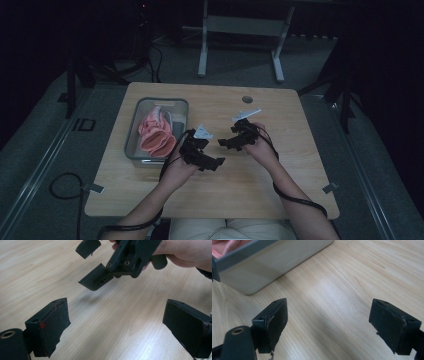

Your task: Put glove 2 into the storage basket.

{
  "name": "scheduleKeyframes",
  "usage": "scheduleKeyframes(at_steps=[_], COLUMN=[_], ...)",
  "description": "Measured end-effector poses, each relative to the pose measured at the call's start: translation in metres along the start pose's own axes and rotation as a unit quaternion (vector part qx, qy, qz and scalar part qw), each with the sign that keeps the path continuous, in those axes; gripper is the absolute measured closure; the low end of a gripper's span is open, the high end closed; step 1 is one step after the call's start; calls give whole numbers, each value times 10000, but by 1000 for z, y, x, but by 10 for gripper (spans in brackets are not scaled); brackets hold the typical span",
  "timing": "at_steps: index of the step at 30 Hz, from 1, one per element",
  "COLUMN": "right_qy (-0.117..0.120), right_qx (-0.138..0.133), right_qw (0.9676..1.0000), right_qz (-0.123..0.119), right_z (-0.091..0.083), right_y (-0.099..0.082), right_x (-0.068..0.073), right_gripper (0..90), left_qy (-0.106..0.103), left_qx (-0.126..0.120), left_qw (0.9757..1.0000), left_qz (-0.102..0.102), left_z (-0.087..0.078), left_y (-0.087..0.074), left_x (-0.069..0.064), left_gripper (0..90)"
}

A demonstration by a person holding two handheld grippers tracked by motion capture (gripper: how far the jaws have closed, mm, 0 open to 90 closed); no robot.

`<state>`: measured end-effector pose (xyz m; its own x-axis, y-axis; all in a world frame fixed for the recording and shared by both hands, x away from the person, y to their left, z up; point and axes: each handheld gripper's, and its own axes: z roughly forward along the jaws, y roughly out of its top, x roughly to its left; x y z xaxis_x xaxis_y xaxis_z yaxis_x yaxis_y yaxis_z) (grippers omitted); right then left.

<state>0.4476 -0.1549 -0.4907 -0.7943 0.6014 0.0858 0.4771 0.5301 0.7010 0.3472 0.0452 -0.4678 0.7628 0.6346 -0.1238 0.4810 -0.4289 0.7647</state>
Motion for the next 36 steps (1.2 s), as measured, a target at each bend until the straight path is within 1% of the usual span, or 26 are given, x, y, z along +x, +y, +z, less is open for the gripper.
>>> scheduleKeyframes(at_steps=[2, 3, 4, 6, 9, 11, 14, 16, 18, 21, 25, 30, 33, 36], right_qy=[16, 27, 27, 20, -15, 48, 18, 19, 0, -1, 18, 28, -58, -83], right_qx=[-22, -14, -14, -25, -20, -43, -15, 4, 31, 31, 40, 54, 87, 101], right_qw=[10000, 10000, 10000, 10000, 10000, 10000, 10000, 10000, 9999, 9999, 9998, 9997, 9994, 9992], right_qz=[-8, 7, 7, -18, -60, -55, -80, -83, -119, -140, -178, -235, -320, -379], right_z=[0, 1, 1, 2, 2, 3, 5, 6, 8, 8, 9, 9, 11, 12], right_y=[-5, -7, -7, -13, -17, -23, -30, -33, -40, -47, -54, -63, -67, -70], right_x=[-1, -1, -1, -1, 0, 1, 3, 4, 5, 7, 7, 7, 6, 7], right_gripper=[152, 152, 152, 152, 152, 152, 152, 152, 151, 150, 140, 131, 123, 123], left_qy=[-48, -67, -67, -138, -164, -174, -219, -232, -248, -220, -160, -193, -204, -226], left_qx=[1, 8, 8, 13, 33, 38, 51, 70, 115, 117, 119, 194, 212, 214], left_qw=[10000, 9999, 9999, 9997, 9996, 9995, 9993, 9992, 9989, 9987, 9988, 9985, 9983, 9984], left_qz=[53, 112, 112, 220, 240, 275, 282, 316, 388, 440, 447, 482, 510, 465], left_z=[4, 6, 6, 12, 15, 18, 23, 25, 29, 33, 37, 43, 46, 48], left_y=[-3, -4, -4, -8, -10, -14, -19, -21, -25, -31, -38, -46, -50, -53], left_x=[-4, -6, -6, -11, -14, -17, -20, -20, -22, -24, -24, -26, -27, -26], left_gripper=[65, 65, 65, 65, 65, 64, 64, 65, 65, 63, 60, 60, 57, 57])
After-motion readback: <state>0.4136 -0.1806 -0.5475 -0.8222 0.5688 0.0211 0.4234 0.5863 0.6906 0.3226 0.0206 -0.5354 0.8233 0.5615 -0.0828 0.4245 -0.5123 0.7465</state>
